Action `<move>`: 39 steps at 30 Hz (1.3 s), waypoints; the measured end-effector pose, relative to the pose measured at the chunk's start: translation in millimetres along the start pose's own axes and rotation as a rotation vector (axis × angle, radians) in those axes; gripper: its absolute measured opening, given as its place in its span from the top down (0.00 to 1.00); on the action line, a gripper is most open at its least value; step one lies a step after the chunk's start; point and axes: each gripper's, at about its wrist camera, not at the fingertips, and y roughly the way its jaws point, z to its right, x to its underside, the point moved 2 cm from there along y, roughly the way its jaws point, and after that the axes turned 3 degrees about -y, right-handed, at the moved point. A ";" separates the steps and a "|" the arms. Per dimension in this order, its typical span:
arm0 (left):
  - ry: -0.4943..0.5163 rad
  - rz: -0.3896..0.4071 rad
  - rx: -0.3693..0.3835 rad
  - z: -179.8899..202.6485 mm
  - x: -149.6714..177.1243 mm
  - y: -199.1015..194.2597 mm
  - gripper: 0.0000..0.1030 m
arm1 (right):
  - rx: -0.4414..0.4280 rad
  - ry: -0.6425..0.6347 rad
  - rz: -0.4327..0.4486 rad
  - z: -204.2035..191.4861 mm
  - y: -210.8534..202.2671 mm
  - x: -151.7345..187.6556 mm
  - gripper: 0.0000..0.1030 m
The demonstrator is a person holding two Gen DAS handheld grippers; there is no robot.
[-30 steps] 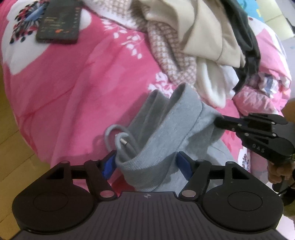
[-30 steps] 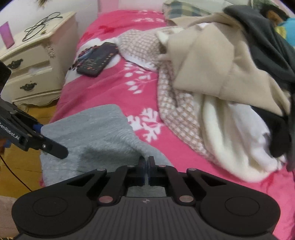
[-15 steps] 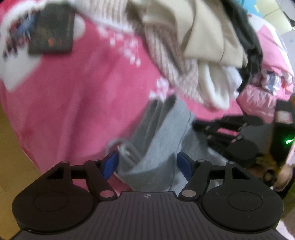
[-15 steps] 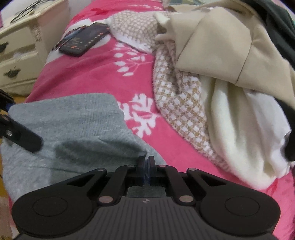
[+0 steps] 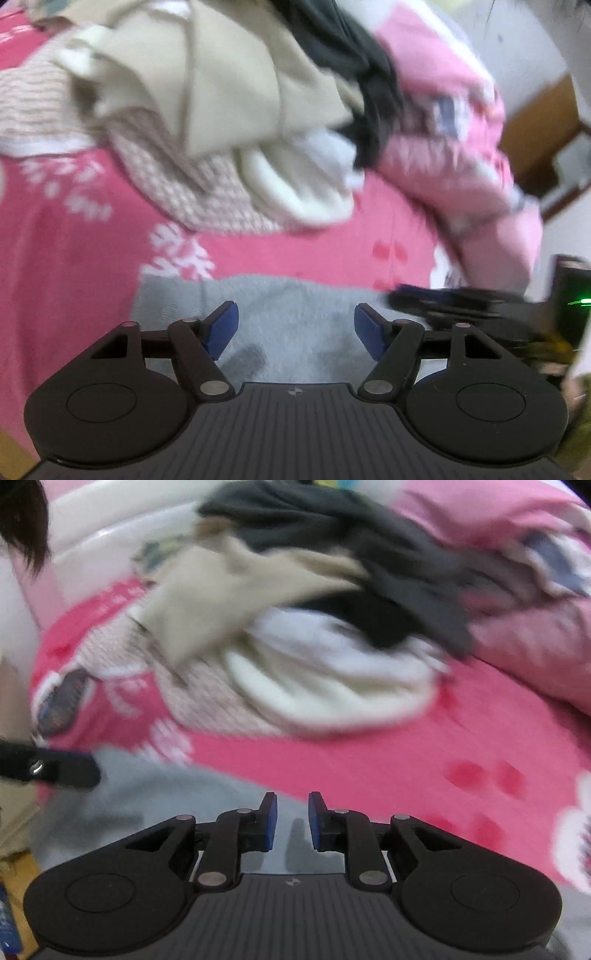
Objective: Fold clothes
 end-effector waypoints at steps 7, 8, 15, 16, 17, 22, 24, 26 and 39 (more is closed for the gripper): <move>0.026 -0.051 -0.091 -17.5 6.3 34.8 0.35 | 0.115 -0.196 -0.077 46.6 -5.1 42.2 0.73; 0.031 -0.054 -0.095 -17.4 6.8 35.5 0.35 | 0.094 -0.217 -0.085 50.0 0.6 41.3 0.73; 0.055 -0.054 -0.129 -15.6 6.5 37.5 0.38 | -0.117 -0.351 -0.175 68.2 54.4 24.5 0.62; 0.054 -0.052 -0.132 -16.3 6.3 37.7 0.39 | -0.148 -0.355 -0.197 70.4 59.5 23.2 0.62; 0.052 -0.051 -0.134 -16.9 6.1 37.9 0.40 | -0.177 -0.355 -0.219 72.7 63.3 22.6 0.62; 0.054 -0.037 -0.148 -15.9 7.4 39.8 0.41 | -0.242 -0.336 -0.283 77.8 64.9 22.0 0.76; 0.063 -0.027 -0.160 -14.0 8.2 40.0 0.41 | -0.226 -0.357 -0.285 73.8 61.4 24.0 0.94; 0.072 -0.014 -0.175 -11.8 8.6 39.4 0.44 | -0.178 -0.396 -0.255 67.6 52.0 23.1 0.96; 0.127 0.005 -0.198 -10.2 8.6 50.5 0.46 | 0.124 -0.498 -0.160 68.0 75.0 20.9 1.00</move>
